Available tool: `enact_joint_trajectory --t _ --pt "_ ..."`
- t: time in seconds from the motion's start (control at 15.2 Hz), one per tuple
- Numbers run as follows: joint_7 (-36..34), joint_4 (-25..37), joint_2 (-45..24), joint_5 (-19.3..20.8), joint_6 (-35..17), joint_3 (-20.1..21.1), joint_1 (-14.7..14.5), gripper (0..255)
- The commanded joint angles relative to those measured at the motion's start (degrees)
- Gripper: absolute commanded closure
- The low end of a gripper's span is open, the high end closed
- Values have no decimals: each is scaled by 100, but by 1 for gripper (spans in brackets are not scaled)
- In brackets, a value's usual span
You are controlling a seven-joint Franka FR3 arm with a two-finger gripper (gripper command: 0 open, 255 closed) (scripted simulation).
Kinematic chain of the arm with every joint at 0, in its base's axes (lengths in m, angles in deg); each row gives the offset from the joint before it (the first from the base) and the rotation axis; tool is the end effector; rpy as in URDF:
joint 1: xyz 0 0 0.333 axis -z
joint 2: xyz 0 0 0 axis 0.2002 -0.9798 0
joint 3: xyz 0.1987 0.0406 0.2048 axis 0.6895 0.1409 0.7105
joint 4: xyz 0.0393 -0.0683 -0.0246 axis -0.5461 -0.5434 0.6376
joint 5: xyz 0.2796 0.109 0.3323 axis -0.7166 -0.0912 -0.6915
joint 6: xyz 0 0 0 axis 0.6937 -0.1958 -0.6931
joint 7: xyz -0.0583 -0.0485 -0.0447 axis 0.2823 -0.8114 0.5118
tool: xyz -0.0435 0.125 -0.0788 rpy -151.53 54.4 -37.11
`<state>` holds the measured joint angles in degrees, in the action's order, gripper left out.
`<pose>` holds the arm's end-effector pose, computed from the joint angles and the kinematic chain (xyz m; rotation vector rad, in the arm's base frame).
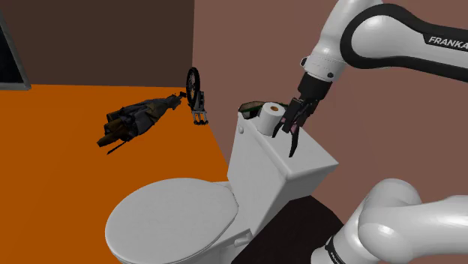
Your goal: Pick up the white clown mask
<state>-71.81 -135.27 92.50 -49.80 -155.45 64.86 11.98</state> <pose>0.3804 0.0103 0.5153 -3.0455 -0.0019 -0.0909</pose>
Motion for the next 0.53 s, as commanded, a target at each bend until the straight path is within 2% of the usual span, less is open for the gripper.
enact_joint_trajectory --t 0.0,0.46 --pt "0 0 0 0 0 0 0 0" --pt "2462 287 -559 665 -146 -1382 -244 0"
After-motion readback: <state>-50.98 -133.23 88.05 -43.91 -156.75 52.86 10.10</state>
